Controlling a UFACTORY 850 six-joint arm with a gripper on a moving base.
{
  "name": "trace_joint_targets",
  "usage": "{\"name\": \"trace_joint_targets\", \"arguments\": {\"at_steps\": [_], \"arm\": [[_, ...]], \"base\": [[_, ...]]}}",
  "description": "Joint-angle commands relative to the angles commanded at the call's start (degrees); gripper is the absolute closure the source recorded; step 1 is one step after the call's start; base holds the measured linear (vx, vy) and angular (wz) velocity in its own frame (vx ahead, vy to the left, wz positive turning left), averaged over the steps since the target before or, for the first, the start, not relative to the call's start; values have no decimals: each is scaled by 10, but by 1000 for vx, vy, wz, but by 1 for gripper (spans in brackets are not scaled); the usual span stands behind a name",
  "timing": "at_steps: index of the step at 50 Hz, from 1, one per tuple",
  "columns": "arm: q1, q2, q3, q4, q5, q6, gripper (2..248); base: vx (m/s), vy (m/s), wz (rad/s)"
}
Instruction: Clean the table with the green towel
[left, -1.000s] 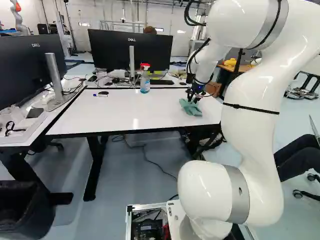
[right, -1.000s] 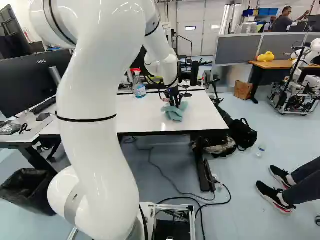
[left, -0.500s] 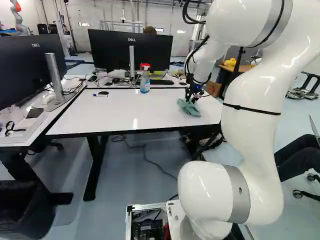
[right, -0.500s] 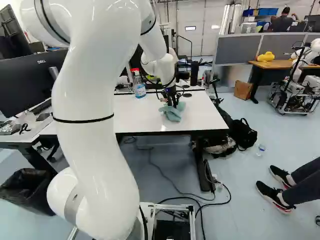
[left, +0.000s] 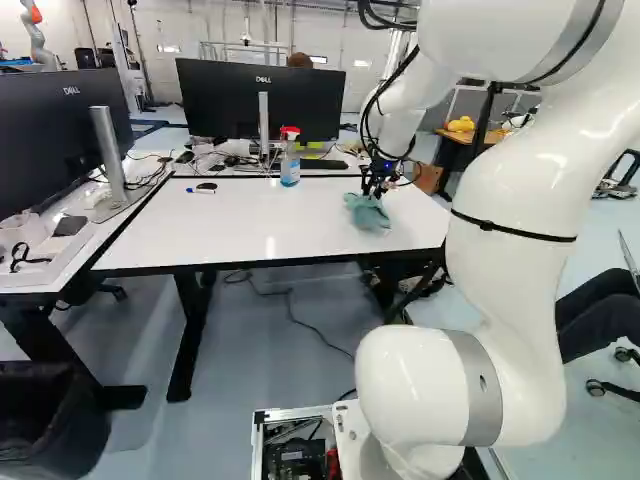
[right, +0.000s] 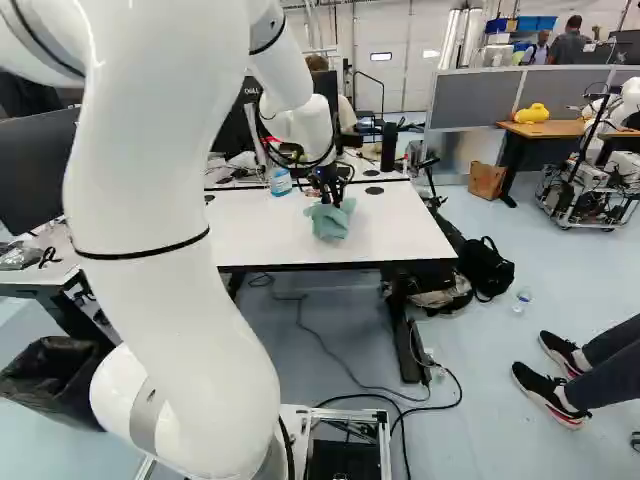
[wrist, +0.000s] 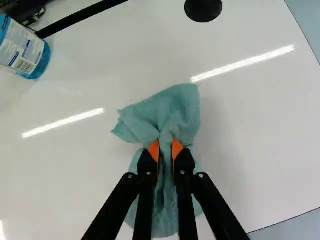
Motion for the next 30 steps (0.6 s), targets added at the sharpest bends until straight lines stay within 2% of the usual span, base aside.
{"name": "trace_joint_targets", "arguments": {"at_steps": [30], "arm": [[29,78,87,0,0,0,200]], "base": [[0,0,0]]}}
